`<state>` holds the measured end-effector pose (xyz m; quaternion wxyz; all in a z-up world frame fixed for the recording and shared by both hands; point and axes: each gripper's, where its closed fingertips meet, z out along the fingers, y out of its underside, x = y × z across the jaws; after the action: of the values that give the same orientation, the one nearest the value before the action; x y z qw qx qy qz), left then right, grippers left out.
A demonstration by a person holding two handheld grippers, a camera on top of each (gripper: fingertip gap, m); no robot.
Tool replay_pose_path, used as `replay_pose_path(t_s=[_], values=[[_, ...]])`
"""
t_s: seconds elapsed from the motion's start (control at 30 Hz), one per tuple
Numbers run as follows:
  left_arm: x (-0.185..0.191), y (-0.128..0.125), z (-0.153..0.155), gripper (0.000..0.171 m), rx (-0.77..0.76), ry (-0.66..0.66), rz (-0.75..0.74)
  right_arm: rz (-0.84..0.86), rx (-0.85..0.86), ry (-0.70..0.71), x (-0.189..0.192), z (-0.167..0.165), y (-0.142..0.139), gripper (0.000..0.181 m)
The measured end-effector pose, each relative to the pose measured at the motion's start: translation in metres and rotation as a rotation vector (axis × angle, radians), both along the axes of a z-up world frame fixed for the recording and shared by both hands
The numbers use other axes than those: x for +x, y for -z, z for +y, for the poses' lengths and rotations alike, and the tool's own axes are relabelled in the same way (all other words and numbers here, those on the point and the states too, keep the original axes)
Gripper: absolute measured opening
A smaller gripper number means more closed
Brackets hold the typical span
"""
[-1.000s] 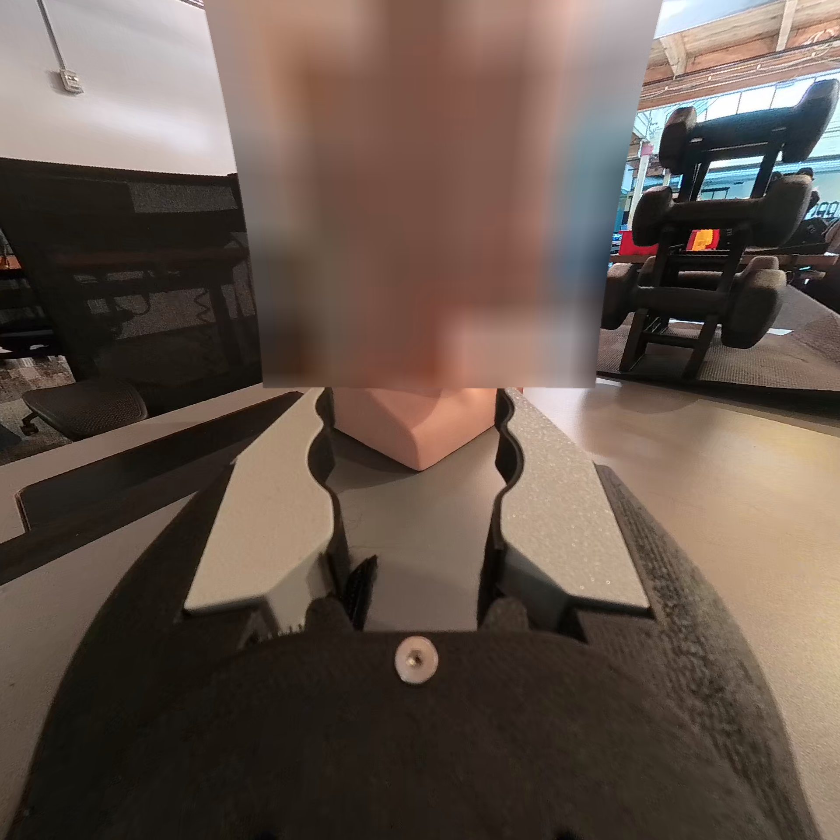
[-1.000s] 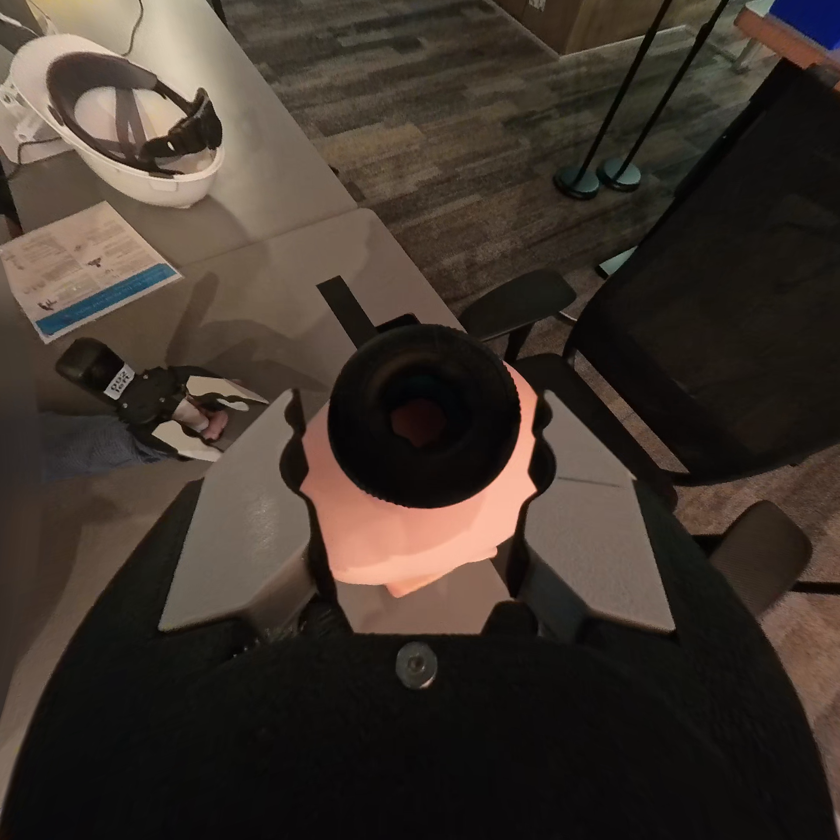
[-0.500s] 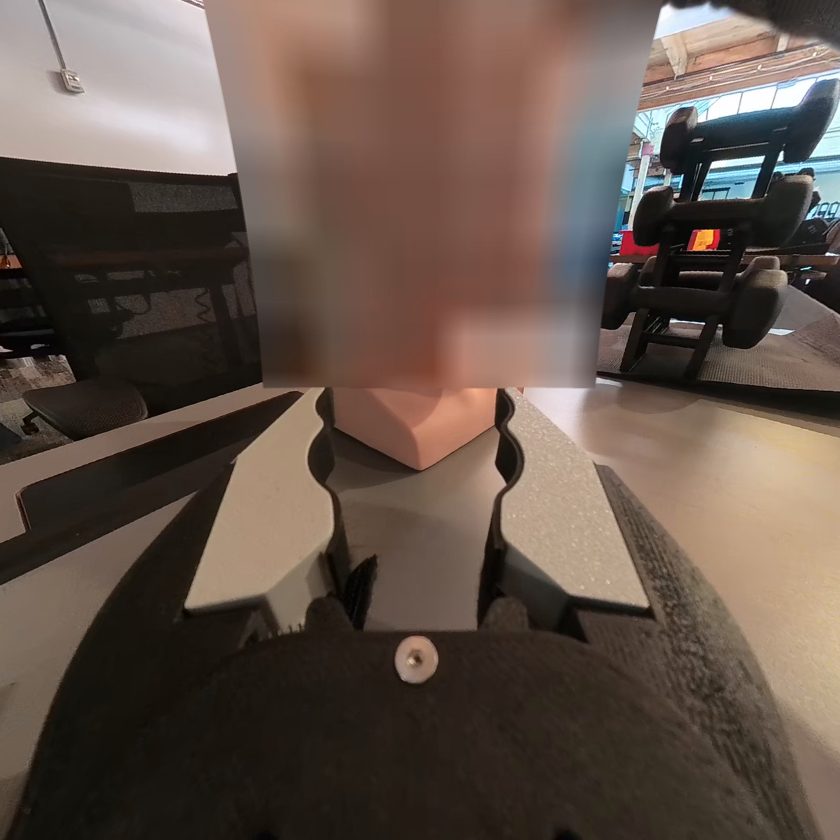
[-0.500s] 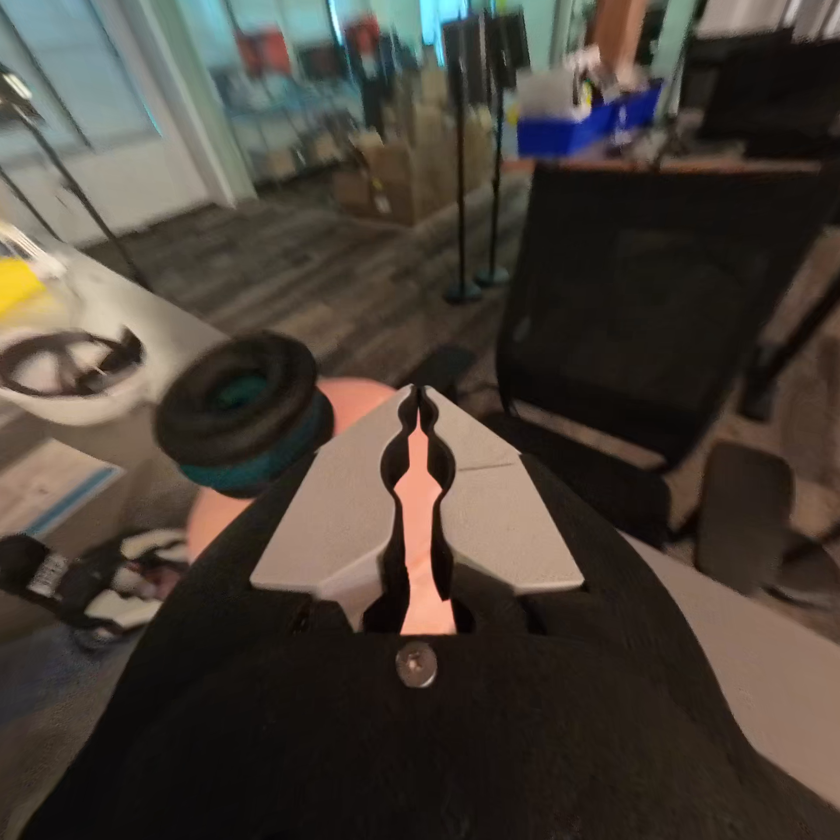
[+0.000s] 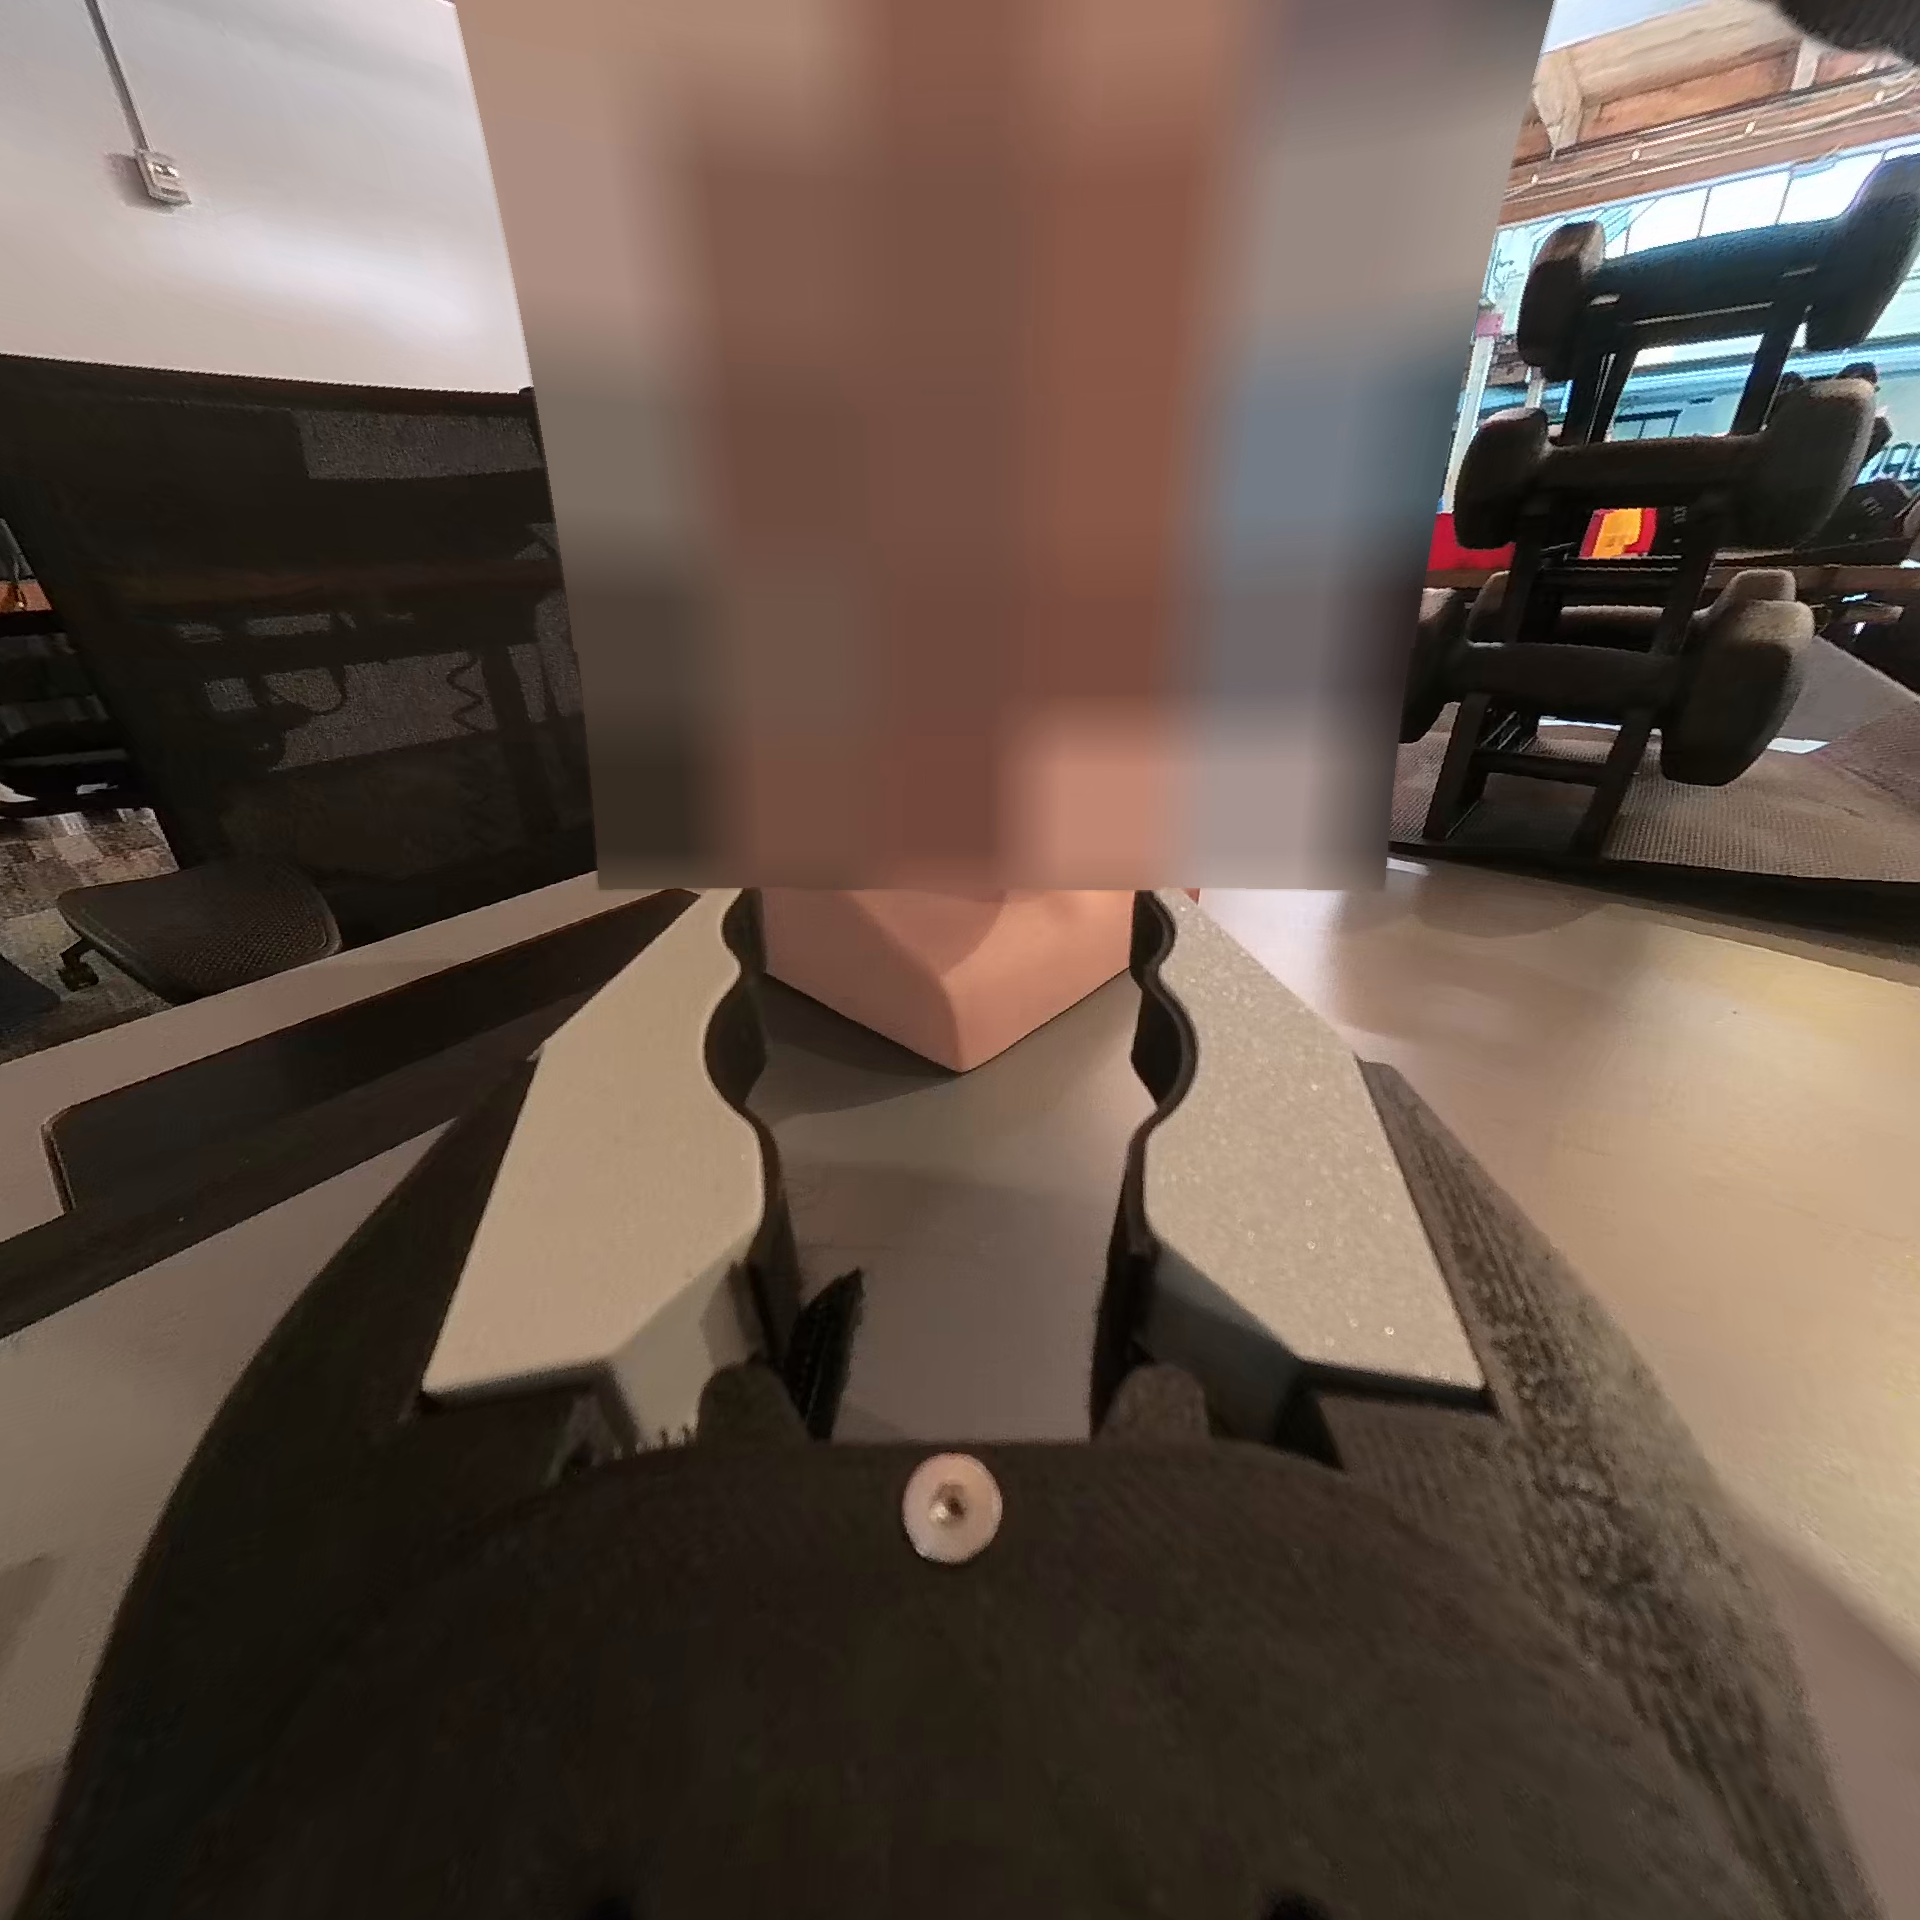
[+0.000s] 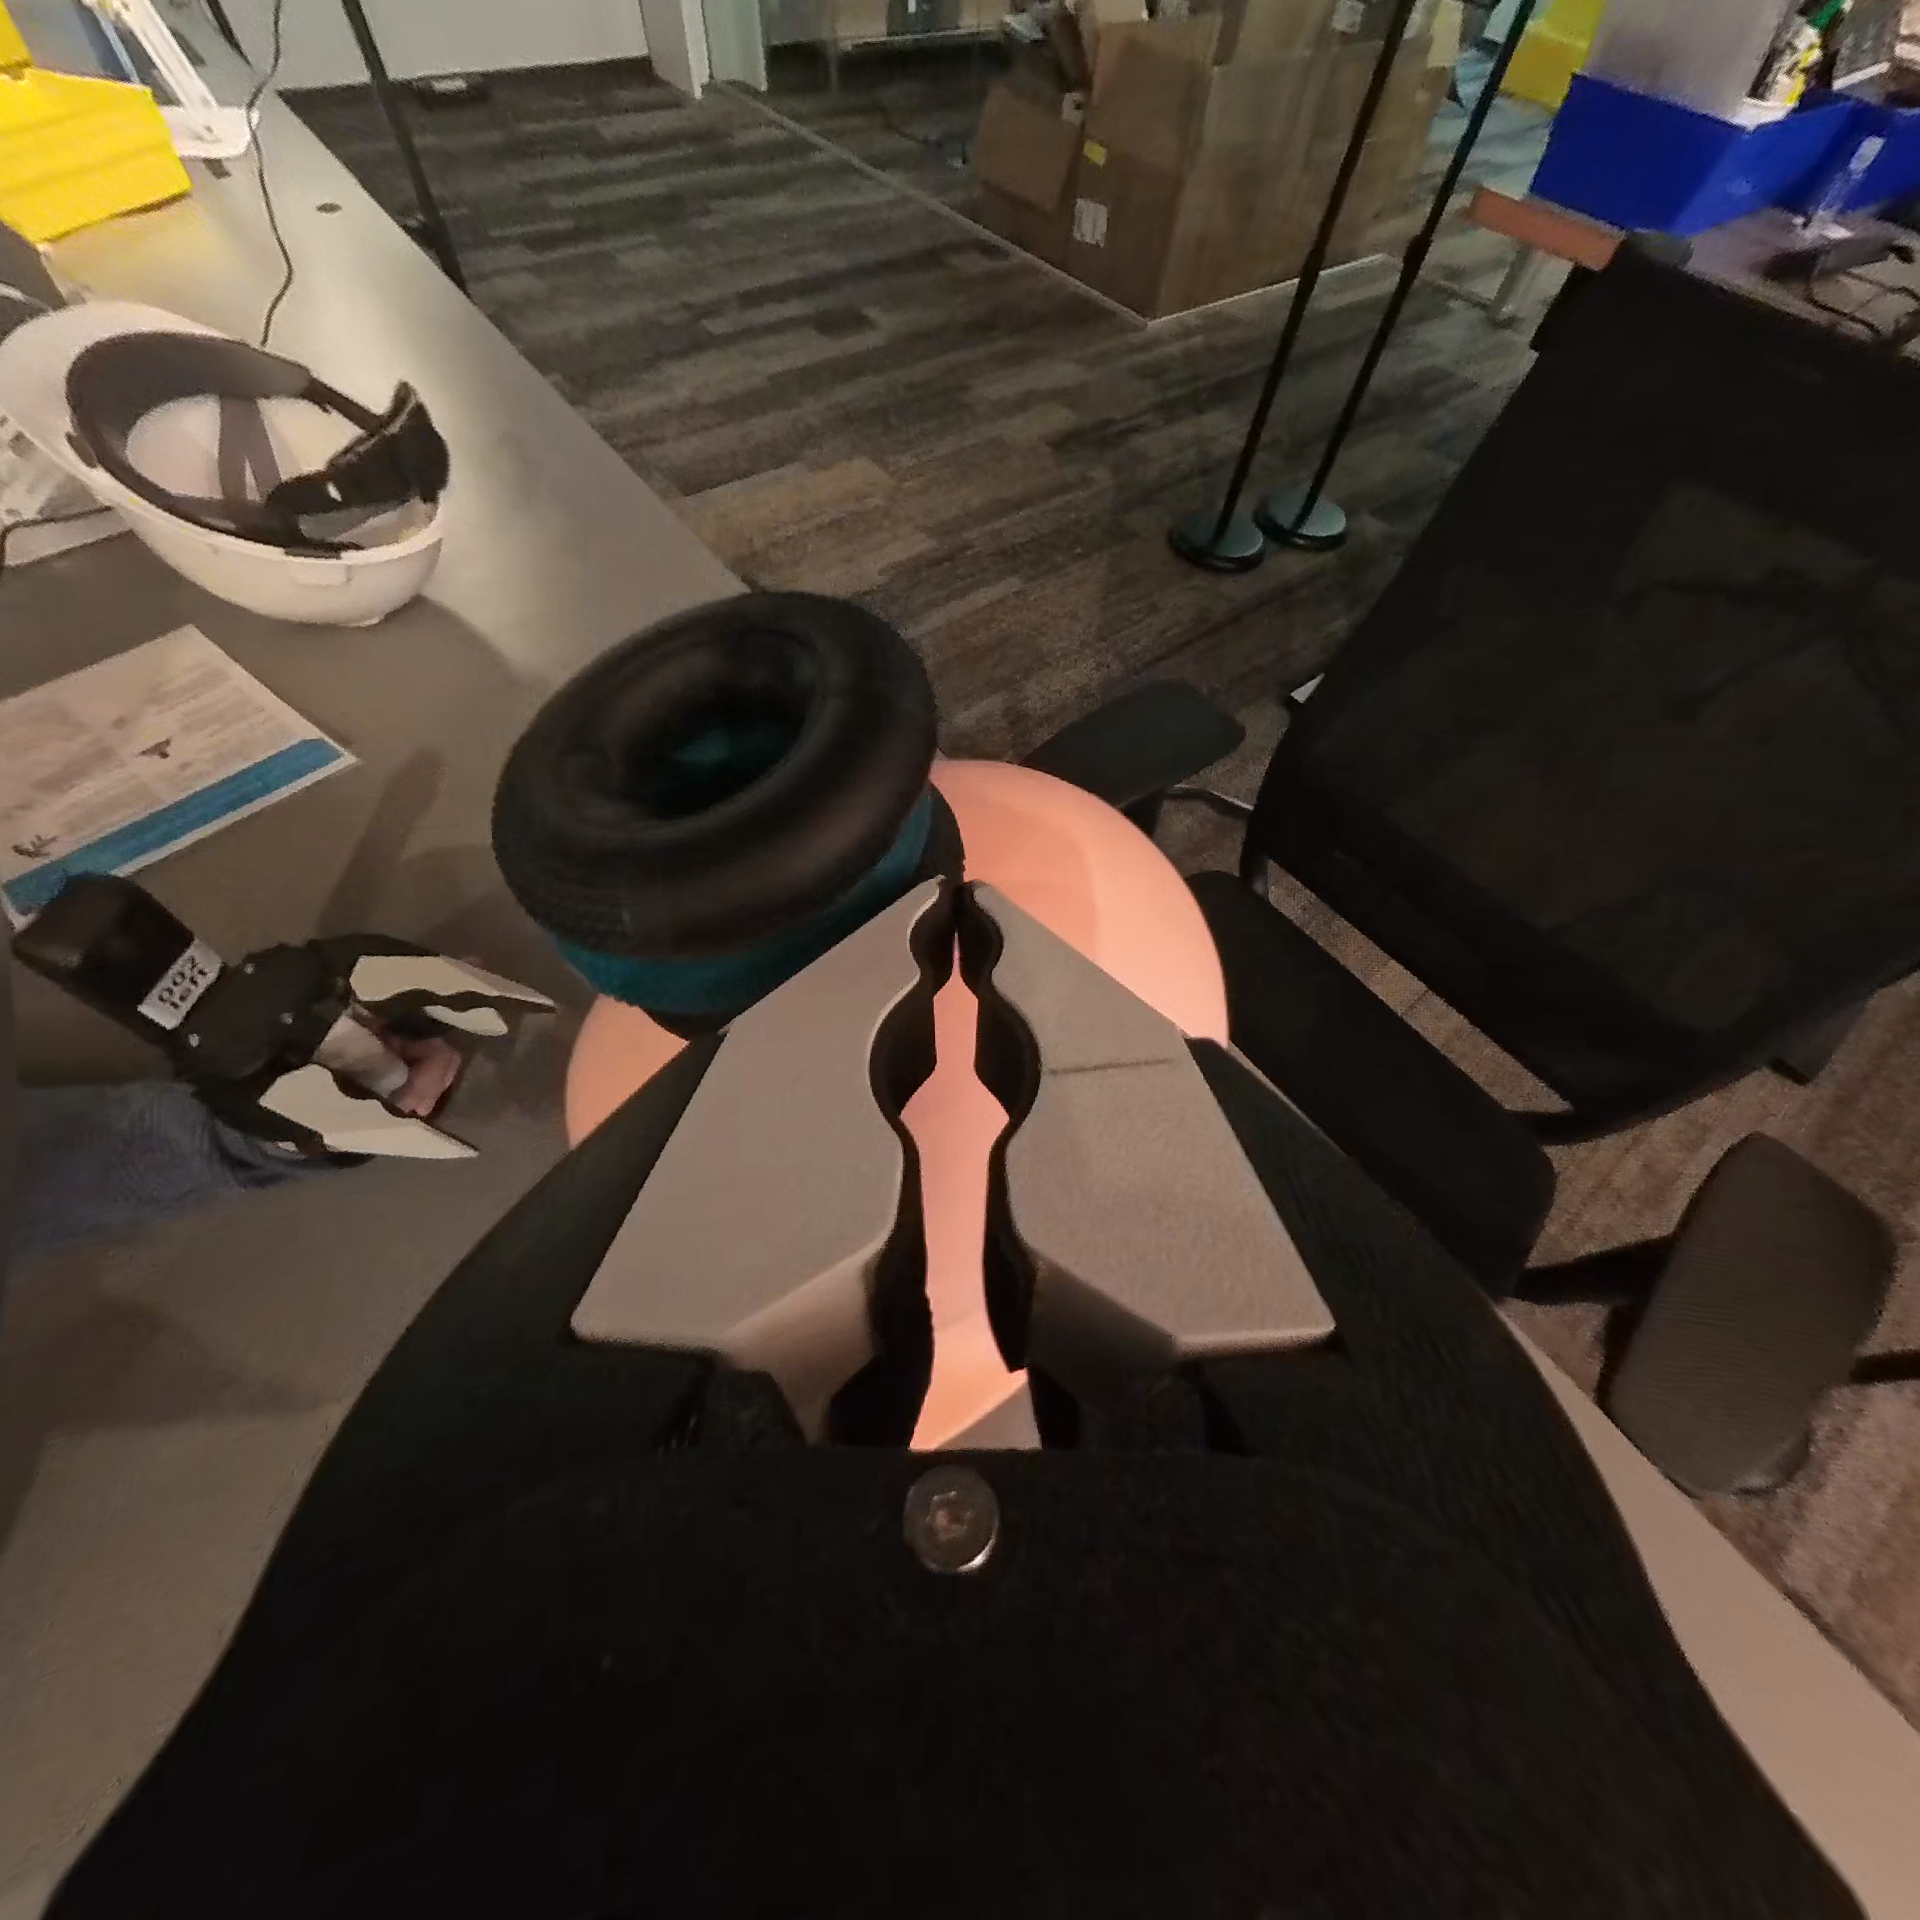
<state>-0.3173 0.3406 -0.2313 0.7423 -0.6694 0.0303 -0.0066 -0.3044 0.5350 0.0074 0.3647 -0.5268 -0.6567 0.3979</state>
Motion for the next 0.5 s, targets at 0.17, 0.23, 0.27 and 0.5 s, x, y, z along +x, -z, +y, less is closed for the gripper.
replay_pose_path(t_s=[0.17, 0.23, 0.27, 0.5], values=[[0.000, 0.000, 0.000, 0.070, 0.000, -0.001, 0.001, 0.048, 0.041, -0.150, 0.005, -0.031, -0.008, 0.000], [0.000, 0.000, 0.000, 0.070, 0.000, -0.002, 0.001, 0.064, 0.068, -0.226, 0.007, -0.049, -0.010, 0.000], [0.000, 0.000, 0.000, 0.070, 0.000, -0.003, -0.001, 0.069, 0.092, -0.241, 0.008, -0.055, -0.009, 0.000], [-0.002, 0.006, 0.001, 0.068, -0.040, -0.004, -0.010, 0.332, 0.272, -0.096, 0.026, -0.085, -0.022, 0.000]])
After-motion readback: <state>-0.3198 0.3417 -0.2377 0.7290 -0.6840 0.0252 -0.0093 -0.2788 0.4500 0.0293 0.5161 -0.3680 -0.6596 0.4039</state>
